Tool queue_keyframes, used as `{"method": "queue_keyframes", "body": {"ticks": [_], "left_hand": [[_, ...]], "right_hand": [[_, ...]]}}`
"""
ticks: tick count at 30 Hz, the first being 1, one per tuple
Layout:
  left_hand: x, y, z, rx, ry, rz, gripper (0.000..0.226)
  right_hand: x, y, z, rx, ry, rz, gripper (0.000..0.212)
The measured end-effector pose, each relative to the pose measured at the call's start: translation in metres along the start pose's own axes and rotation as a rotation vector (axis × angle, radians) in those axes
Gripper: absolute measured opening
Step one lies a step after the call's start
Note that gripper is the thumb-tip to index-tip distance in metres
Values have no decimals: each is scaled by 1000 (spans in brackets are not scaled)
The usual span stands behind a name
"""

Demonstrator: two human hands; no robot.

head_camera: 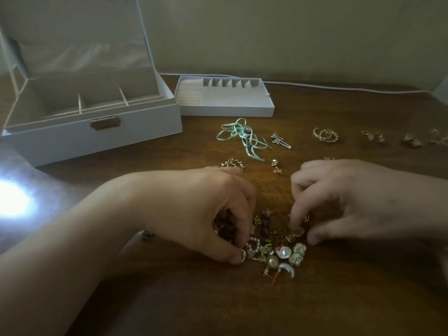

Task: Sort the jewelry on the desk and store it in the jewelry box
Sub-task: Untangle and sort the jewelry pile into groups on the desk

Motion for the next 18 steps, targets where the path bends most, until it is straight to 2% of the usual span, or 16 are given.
{"method": "queue_keyframes", "body": {"ticks": [1, 4, 8, 10, 15, 18], "left_hand": [[0, 7, 1, 34, 21, -38, 14], [-2, 4, 6, 120, 98, -8, 11], [-5, 3, 4, 147, 80, -6, 8], [-3, 10, 5, 209, 89, -33, 7], [4, 49, 19, 507, 171, -320, 6], [2, 52, 38, 662, 316, -443, 5]], "right_hand": [[-1, -1, 0, 14, 4, 3, 26], [-1, 0, 0, 25, 17, -11, 21], [-1, 2, 6, -22, 53, -24, 13], [-2, 10, 9, -90, 49, -100, 11], [-4, 35, 7, -242, -22, -459, 17], [-4, 32, -1, -260, -95, -488, 11]]}}
Point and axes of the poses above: each hand's wrist, its own x-axis away from the middle knuckle, its own y-axis out of the back of the hand, z = x × y, the point moved 10 cm from there along -x, towards the middle knuckle, and after that the axes turned 15 degrees about y, right-handed, at the moved point
